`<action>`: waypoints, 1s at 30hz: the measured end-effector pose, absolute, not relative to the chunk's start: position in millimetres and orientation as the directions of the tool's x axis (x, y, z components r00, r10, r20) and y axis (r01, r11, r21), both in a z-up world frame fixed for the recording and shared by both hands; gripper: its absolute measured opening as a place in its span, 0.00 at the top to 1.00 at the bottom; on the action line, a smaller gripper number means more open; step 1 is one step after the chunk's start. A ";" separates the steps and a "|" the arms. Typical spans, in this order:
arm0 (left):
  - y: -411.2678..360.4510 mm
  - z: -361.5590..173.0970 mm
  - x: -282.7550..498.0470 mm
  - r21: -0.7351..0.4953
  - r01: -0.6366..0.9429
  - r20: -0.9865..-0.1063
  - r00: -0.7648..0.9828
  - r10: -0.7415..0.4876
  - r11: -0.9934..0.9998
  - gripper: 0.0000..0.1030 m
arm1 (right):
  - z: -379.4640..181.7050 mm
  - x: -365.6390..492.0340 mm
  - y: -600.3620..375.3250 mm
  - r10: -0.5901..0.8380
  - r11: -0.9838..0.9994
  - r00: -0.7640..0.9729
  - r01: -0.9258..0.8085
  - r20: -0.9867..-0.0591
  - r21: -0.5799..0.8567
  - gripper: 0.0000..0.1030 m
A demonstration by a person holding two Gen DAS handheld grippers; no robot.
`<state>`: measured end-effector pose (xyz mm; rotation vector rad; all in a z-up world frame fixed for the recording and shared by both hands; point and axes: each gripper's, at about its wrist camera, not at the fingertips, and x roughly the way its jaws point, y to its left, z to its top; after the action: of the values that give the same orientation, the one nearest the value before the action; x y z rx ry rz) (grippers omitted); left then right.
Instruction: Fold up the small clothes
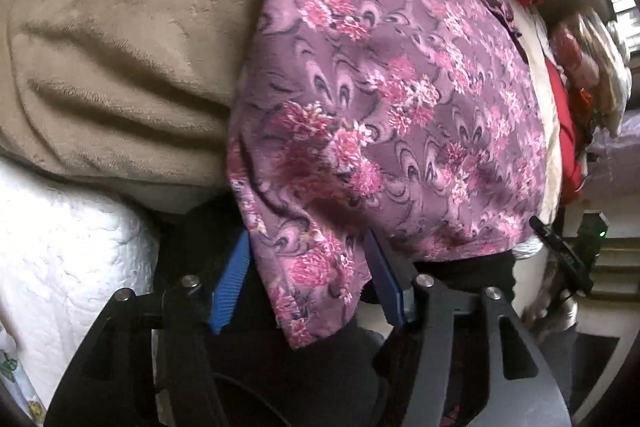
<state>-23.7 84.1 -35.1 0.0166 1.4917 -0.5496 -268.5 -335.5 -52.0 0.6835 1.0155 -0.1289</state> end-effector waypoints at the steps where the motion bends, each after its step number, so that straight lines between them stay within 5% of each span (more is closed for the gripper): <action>1: 82.3 -35.5 -25.0 -0.307 0.366 -0.945 -0.012 -0.326 0.878 0.53 | -52.0 -266.5 -332.9 0.215 0.796 0.537 0.388 -0.816 0.465 0.53; 2: 79.4 -35.8 -27.4 -0.279 0.380 -0.953 0.002 -0.303 0.882 0.72 | -52.4 -263.7 -328.9 0.229 0.806 0.529 0.368 -0.817 0.464 0.57; 4: 76.7 -38.2 -28.1 -0.262 0.402 -0.958 -0.003 -0.285 0.877 0.94 | -52.4 -259.8 -320.1 0.261 0.825 0.511 0.322 -0.819 0.464 0.87; 5: 77.1 -40.1 -28.5 -0.276 0.393 -0.956 -0.020 -0.292 0.877 0.96 | -52.2 -259.0 -316.4 0.276 0.831 0.505 0.302 -0.818 0.467 0.87; 18: 106.4 6.1 -11.8 -0.588 0.262 -0.793 0.001 -0.609 0.765 0.97 | 5.2 -275.8 -314.4 0.351 0.746 0.714 0.178 -0.607 0.641 0.89; 30: 90.4 51.6 4.5 -0.357 0.338 -0.832 0.307 -0.461 0.871 0.97 | 34.1 -240.5 -314.6 0.349 0.699 0.782 0.150 -0.516 0.700 0.89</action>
<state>4.5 90.4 51.6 -0.1231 1.1421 -0.5304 -240.5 -314.6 34.1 0.8052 0.6820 0.1210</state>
